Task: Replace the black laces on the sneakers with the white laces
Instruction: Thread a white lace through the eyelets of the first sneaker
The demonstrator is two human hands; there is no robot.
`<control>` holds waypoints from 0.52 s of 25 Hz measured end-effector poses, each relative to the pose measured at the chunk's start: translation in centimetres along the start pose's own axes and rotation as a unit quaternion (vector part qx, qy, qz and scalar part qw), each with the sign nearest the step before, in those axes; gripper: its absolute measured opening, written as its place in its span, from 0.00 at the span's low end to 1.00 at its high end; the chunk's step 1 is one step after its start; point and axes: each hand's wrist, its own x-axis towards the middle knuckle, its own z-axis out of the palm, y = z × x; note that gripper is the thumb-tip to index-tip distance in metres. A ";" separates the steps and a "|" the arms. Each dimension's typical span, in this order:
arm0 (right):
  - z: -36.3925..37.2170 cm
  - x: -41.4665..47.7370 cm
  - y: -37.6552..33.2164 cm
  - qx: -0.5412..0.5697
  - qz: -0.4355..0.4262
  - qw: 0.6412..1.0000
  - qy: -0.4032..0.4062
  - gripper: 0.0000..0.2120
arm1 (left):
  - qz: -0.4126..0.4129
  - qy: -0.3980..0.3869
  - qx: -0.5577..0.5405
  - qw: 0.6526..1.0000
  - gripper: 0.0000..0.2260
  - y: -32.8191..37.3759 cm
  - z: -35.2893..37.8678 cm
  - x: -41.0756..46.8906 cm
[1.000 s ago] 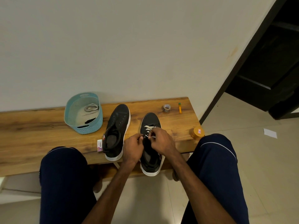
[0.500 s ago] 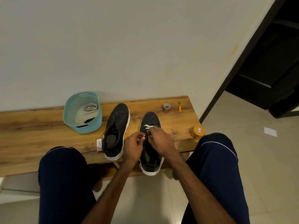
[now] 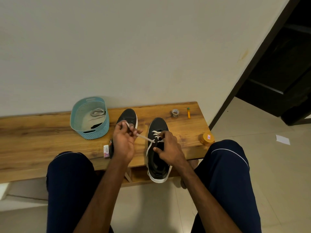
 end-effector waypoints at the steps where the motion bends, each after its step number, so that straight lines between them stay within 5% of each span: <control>1: -0.1 -0.1 0.0 -0.003 -0.003 1.000 0.009 0.32 | 0.009 0.011 0.043 0.999 0.08 1.1 -0.4 0.2; 2: -0.1 -0.2 0.1 -0.010 -0.008 1.000 0.023 0.33 | 0.039 0.014 0.184 0.982 0.07 1.9 -0.9 0.4; 3: -0.1 -0.4 0.2 -0.019 -0.012 0.999 0.040 0.35 | 0.079 0.001 0.400 0.913 0.06 2.0 -1.8 0.8; 5: -0.1 -0.6 0.4 -0.031 -0.006 0.998 0.062 0.38 | 0.083 -0.063 0.715 0.691 0.06 1.9 -3.5 1.4; 9: -0.1 -0.8 0.6 -0.027 0.026 0.998 0.057 0.38 | -0.190 -0.268 0.790 0.518 0.09 0.4 -4.1 0.8; 13: -0.1 -0.8 0.8 -0.033 0.035 0.998 0.052 0.38 | -0.178 -0.199 0.880 0.393 0.15 0.2 -5.4 -0.3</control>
